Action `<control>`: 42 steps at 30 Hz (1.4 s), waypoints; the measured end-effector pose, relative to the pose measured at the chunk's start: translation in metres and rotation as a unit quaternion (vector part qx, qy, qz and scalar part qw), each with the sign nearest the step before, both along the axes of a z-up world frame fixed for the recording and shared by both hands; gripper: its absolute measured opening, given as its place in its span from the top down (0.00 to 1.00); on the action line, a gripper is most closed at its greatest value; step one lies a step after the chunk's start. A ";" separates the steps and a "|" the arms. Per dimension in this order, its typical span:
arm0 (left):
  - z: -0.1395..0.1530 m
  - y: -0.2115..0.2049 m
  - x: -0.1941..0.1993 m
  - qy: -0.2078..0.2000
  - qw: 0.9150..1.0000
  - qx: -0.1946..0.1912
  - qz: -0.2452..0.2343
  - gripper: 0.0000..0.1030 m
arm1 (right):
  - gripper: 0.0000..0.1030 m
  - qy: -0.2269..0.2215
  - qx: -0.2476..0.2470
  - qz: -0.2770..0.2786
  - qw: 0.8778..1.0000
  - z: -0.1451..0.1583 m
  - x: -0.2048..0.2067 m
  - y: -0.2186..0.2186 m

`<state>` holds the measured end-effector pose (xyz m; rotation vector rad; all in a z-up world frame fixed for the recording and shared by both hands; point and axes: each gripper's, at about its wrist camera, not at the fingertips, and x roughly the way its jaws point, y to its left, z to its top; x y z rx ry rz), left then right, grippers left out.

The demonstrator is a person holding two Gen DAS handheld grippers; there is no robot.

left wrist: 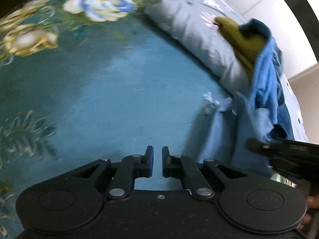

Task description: Fold clothes

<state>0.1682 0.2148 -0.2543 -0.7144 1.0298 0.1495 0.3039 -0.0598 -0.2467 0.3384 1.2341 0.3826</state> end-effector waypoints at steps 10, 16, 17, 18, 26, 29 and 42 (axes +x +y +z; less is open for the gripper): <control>0.002 -0.017 -0.012 -0.023 0.999 -0.032 -0.010 0.82 | 0.77 0.010 0.041 0.031 0.999 0.003 -0.006 0.005; 0.017 -0.038 0.005 -0.071 0.992 -0.088 -0.046 0.58 | 0.69 -0.010 0.081 -0.044 0.996 0.025 -0.016 -0.058; 0.018 -0.044 0.009 -0.076 0.991 -0.095 -0.055 0.56 | 0.69 -0.011 0.075 -0.057 0.995 0.025 -0.018 -0.068; 0.018 -0.051 0.014 -0.075 0.990 -0.097 -0.066 0.56 | 0.69 -0.005 0.062 -0.071 0.996 0.021 -0.021 -0.078; 0.013 -0.103 0.046 -0.049 0.990 -0.064 -0.117 0.46 | 0.67 0.056 0.043 -0.147 0.987 -0.012 -0.054 -0.121; 0.007 -0.108 0.050 -0.036 0.993 -0.050 -0.103 0.67 | 0.67 0.063 0.047 -0.152 0.985 -0.017 -0.060 -0.125; -0.031 -0.063 0.012 0.002 0.994 -0.103 -0.033 0.78 | 0.54 0.095 0.050 -0.108 0.988 -0.047 -0.062 -0.112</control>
